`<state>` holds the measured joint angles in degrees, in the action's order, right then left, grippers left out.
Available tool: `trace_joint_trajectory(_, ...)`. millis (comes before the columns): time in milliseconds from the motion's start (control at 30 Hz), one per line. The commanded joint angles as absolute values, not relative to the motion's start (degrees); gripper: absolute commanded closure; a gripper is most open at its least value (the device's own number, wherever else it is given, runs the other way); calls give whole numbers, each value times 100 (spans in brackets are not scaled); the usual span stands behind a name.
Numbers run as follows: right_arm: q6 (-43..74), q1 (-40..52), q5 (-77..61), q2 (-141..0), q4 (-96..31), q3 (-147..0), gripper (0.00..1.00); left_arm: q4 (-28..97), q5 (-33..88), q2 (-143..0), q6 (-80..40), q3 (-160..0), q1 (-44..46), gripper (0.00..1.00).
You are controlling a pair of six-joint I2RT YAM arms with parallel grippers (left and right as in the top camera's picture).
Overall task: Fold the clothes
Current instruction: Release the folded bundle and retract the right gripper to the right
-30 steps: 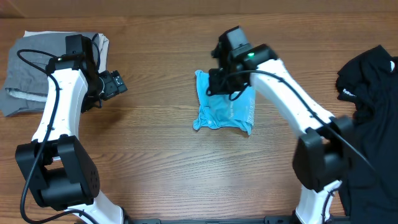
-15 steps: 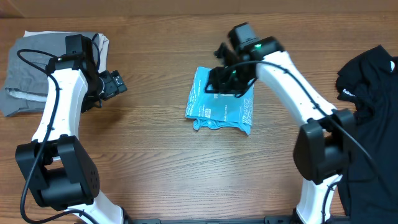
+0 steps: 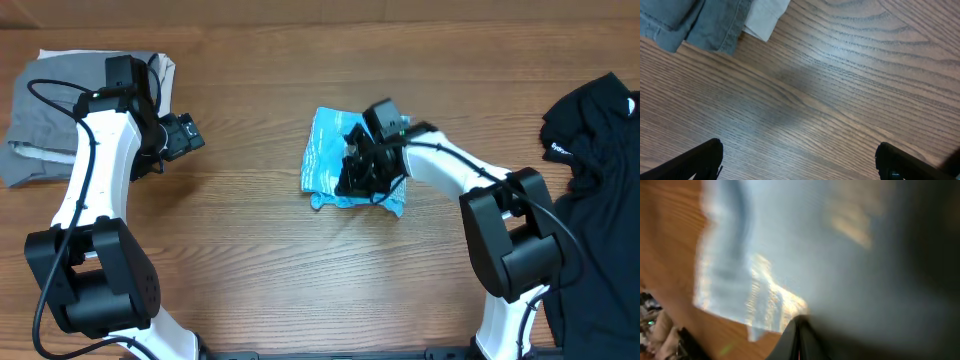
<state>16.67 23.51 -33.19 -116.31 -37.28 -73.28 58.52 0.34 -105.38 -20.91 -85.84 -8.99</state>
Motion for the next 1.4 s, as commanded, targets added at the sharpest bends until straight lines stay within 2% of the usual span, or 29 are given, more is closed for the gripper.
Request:
trace_joint_trajectory(0,1964,2346,-3463,-11520,-2923,-6663,96,5841,-5,-10573,-2145,-8565,-897,0)
trace_joint_trajectory(67,1949,2353,-3592,-11518,-2910,-6630,96,5841,-5,-10573,-2145,-8565,-897,0)
trace_joint_trajectory(200,1564,2202,-4908,-11240,-2928,-7022,96,5843,-5,-10573,-2145,-8565,-897,0)
trace_joint_trajectory(300,1566,1894,-5170,-10818,-3024,-7319,96,5841,-5,-10573,-2145,-8565,-897,0)
trace_joint_trajectory(467,1566,985,-5011,-10361,-3170,-7408,96,5841,-5,-10573,-2145,-8565,-897,0)
trace_joint_trajectory(567,1568,576,-4364,-10366,-3225,-7279,96,5841,-5,-10573,-2145,-8565,-897,0)
trace_joint_trajectory(700,1564,521,-3553,-10457,-3221,-7142,94,5843,-5,-10573,-2145,-8565,-897,0)
trace_joint_trajectory(1100,1540,523,-3011,-11640,-2606,-7120,96,5841,-5,-10573,-2145,-8565,-897,0)
trace_joint_trajectory(1267,1542,510,-3437,-10910,-2751,-7422,95,5841,-5,-10573,-2145,-8565,-897,0)
trace_joint_trajectory(1367,1597,412,-3382,-10215,-3057,-7754,91,5841,-5,-10573,-2145,-8565,-897,0)
